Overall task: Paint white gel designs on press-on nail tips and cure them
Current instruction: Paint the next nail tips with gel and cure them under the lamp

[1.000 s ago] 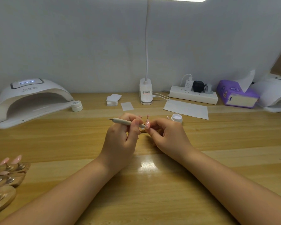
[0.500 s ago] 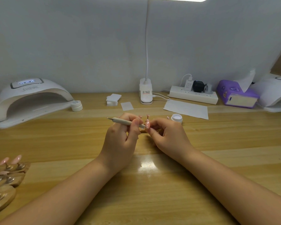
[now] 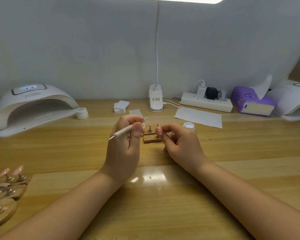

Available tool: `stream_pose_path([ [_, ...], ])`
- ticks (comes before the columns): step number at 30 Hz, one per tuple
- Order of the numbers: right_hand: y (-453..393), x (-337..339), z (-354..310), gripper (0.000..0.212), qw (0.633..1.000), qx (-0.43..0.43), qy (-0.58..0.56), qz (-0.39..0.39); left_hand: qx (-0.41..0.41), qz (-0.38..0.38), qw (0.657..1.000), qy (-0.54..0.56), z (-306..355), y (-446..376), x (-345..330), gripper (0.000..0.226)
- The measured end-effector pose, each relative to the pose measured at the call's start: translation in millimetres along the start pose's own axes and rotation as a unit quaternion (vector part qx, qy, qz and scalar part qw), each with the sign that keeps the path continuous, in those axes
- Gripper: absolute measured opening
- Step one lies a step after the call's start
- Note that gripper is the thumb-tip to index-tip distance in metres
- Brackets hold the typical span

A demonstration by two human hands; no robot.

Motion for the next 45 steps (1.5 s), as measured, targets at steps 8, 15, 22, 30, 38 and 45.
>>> stream_pose_path([
  [8, 0.2, -1.0, -2.2, 0.014, 1.0, 0.002, 0.002, -0.003, 0.0, -0.019, 0.999, -0.035, -3.3, -0.2, -4.1, 0.022],
  [15, 0.5, -0.9, -3.3, 0.014, 1.0, -0.002, 0.01, -0.001, 0.026, -0.035, 0.998, -0.039, -11.4, 0.2, -8.2, 0.015],
  [22, 0.4, 1.1, -0.7, 0.01, 0.999, -0.014, 0.045, 0.014, 0.097, -0.146, 0.984, -0.039, -28.5, 2.8, -26.2, 0.025],
  [30, -0.5, 0.3, 3.8, 0.009, 0.997, -0.056, 0.052, 0.013, 0.102, -0.219, 0.968, -0.065, -34.2, 4.4, -36.6, 0.034],
  [38, 0.0, -3.3, 1.9, 0.012, 0.995, -0.054, 0.079, -0.007, 0.12, -0.197, 0.973, -0.014, -33.1, 4.3, -33.6, 0.029],
  [45, 0.4, -8.6, 10.2, 0.016, 0.987, -0.085, 0.129, -0.044, 0.136, -0.193, 0.972, -0.006, -32.3, 5.0, -33.2, 0.029],
])
Point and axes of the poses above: each hand's wrist, its own y-axis away from the middle knuckle, its own x-axis out of the back of the hand, z = x × y, the point moved 7 cm from there along -y, towards the middle knuckle, and after that the axes turned 14 degrees about -y, right-handed, at the moved point
